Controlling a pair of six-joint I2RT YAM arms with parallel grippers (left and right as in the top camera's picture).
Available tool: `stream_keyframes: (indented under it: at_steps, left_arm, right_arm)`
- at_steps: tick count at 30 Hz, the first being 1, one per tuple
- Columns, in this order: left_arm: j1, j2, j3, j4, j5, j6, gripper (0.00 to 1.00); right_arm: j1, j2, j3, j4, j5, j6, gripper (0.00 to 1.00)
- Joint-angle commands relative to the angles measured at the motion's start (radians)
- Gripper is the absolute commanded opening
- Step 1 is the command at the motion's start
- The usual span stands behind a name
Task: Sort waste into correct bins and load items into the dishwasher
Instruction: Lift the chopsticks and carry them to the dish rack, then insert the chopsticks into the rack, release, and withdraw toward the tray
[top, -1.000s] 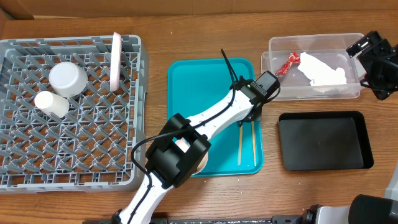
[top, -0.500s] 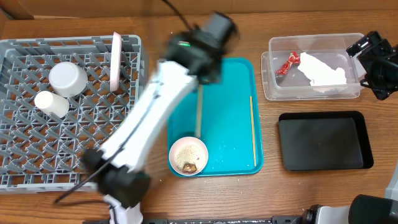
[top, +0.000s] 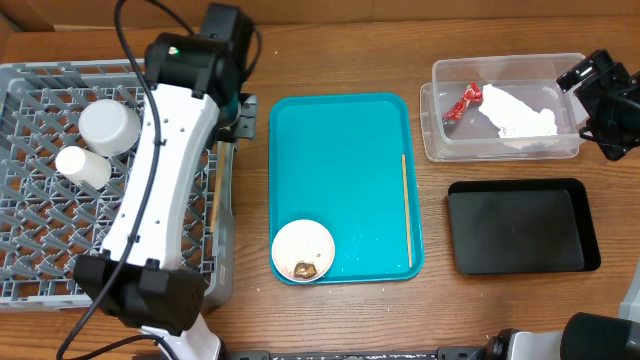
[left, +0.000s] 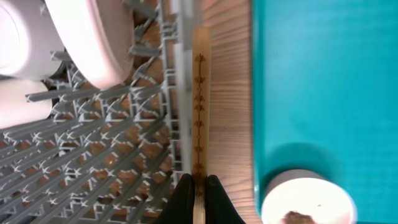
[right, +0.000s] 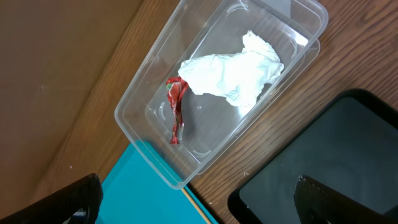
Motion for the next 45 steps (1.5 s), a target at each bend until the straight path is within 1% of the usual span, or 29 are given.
stream_keyframes:
  at_steps: [1,6,13,20,23,28,30,34,35,40,45]
  left_arm:
    - [0.048,0.013,-0.089,0.062,0.008,0.061,0.04]
    - [0.109,0.019,-0.197,0.185,0.009,0.058,0.04]
    - [0.158,0.035,-0.225,0.274,0.01,-0.007,0.04]
    - [0.158,0.035,-0.286,0.352,0.009,0.003,0.04]
    - [0.158,0.035,-0.354,0.395,0.009,0.059,0.04]
    - [0.158,0.035,-0.407,0.43,0.008,0.061,0.04]
    - [0.158,0.035,-0.406,0.43,0.0,0.061,0.08]
    - [0.158,0.035,-0.404,0.429,-0.019,0.061,0.33]
    - [0.158,0.035,-0.401,0.425,-0.023,0.061,0.36]
    - [0.158,0.035,-0.323,0.338,-0.012,0.041,0.38]
    - [0.15,0.035,-0.14,0.192,0.124,0.042,0.38]
  right_arm:
    - [-0.003,0.001,0.011,0.006,0.01,0.003,1.0]
    - [-0.003,0.001,0.011,0.006,0.01,0.003,1.0]
    - [-0.003,0.001,0.011,0.006,0.01,0.003,1.0]
    - [-0.003,0.001,0.011,0.006,0.01,0.003,1.0]
    - [-0.003,0.001,0.011,0.006,0.01,0.003,1.0]
    - [-0.003,0.001,0.011,0.006,0.01,0.003,1.0]
    - [-0.003,0.001,0.011,0.006,0.01,0.003,1.0]
    - [-0.003,0.001,0.011,0.006,0.01,0.003,1.0]
    - [-0.003,0.001,0.011,0.006,0.01,0.003,1.0]
    - [-0.003,0.001,0.011,0.006,0.01,0.003,1.0]
    - [-0.003,0.001,0.011,0.006,0.01,0.003,1.0]
